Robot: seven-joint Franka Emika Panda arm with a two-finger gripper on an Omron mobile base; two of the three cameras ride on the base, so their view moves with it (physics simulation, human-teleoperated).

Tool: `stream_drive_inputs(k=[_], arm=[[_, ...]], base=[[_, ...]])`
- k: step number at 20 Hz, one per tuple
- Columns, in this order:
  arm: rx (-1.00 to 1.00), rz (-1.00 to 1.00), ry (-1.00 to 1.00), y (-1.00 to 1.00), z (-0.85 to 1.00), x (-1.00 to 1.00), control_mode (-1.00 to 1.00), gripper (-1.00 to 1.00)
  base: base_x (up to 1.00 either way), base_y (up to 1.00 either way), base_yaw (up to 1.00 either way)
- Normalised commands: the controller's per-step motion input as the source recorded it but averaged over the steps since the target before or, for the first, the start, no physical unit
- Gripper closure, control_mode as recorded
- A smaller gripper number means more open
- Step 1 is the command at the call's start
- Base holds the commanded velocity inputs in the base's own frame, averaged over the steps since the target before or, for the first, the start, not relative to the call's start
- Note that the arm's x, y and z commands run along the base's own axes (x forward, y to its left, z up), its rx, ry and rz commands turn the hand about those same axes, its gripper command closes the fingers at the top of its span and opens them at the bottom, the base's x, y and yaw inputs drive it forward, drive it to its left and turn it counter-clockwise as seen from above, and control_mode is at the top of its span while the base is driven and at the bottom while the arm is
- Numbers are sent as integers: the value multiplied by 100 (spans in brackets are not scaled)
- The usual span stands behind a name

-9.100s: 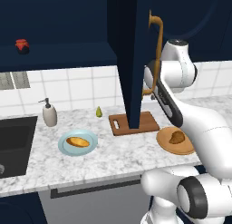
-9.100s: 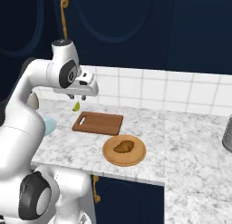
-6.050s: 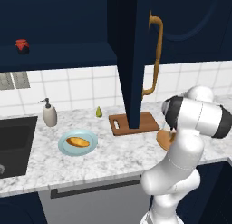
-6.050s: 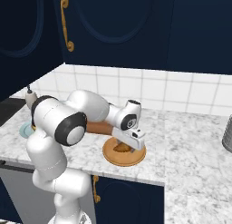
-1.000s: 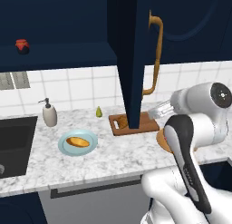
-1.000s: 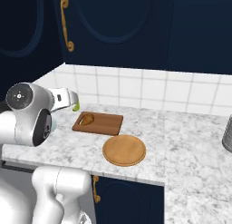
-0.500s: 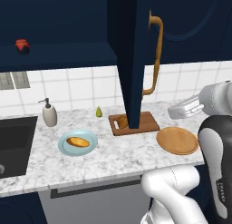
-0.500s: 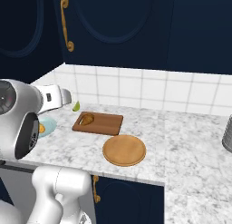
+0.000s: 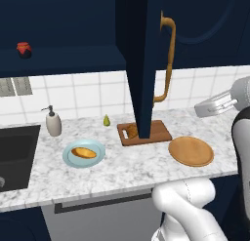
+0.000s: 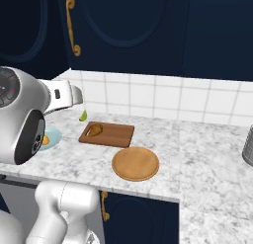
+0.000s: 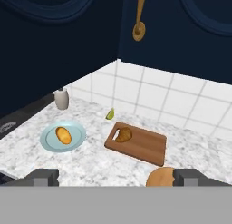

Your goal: From the different types of pastries on the counter, select a croissant and place it on the cutting board. Then retrieve a jar of jam from the cabinet and place it alongside the croissant on the cutting board.

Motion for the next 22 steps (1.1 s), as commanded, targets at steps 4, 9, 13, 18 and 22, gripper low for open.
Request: stream_drive_inputs(k=[4, 9, 13, 18, 22], arm=[[0, 0, -6, -27, 0, -31, -100, -100], [0, 0, -3, -9, 0, -13, -100, -100], [0, 0, 0, 0, 0, 0, -100, -100], [0, 0, 0, 0, 0, 0, -100, -100], [0, 0, 0, 0, 0, 0, -100, -100]], base=[[0, 0, 0], [0, 0, 0], [0, 0, 0], [0, 0, 0], [0, 0, 0]])
